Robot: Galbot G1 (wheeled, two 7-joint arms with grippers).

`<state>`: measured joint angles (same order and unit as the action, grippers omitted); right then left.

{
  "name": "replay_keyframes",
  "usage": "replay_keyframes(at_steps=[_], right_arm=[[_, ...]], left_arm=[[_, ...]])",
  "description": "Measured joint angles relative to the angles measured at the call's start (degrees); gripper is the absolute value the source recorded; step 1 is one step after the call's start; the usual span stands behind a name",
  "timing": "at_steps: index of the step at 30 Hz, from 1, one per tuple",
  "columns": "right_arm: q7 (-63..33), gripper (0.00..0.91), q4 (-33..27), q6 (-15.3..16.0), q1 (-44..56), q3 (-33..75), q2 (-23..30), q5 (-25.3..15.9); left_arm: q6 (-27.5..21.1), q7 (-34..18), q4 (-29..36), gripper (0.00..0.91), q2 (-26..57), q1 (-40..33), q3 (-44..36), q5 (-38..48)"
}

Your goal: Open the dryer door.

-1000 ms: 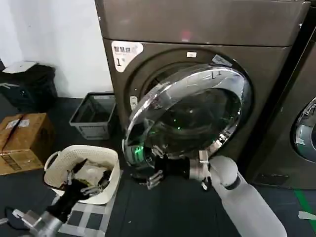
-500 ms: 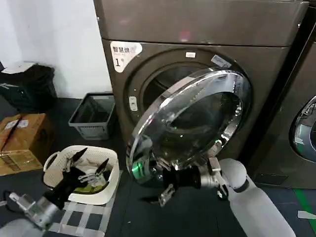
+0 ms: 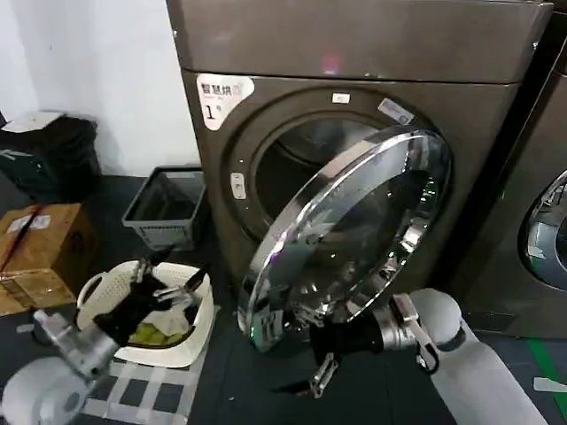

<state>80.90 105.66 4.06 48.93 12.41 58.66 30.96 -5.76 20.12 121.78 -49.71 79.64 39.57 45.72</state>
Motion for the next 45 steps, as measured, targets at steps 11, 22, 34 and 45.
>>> replay_keyframes(at_steps=[11, 22, 34, 45], right_arm=[[0.5, 0.907, 4.3, -0.3, 7.2, 7.8, -1.4, 1.0], [0.3, 0.907, 4.0, -0.3, 11.8, 15.2, -1.1, 1.1], [1.4, 0.907, 3.9, -1.0, 18.1, 25.9, 0.3, -1.0], [2.0, 0.907, 2.6, -1.6, 22.3, 40.9, 2.3, -4.5]], left_arm=[[-0.3, -0.9, -2.7, 0.907, 4.2, -10.1, -11.3, 2.0], [-0.8, -1.2, -4.5, 0.907, 4.7, -17.1, -18.9, 4.0], [-0.9, -0.8, -4.2, 0.907, 4.9, -20.3, -23.1, 3.8], [-1.1, -0.5, -3.9, 0.907, 5.0, -23.2, -28.6, 3.8]])
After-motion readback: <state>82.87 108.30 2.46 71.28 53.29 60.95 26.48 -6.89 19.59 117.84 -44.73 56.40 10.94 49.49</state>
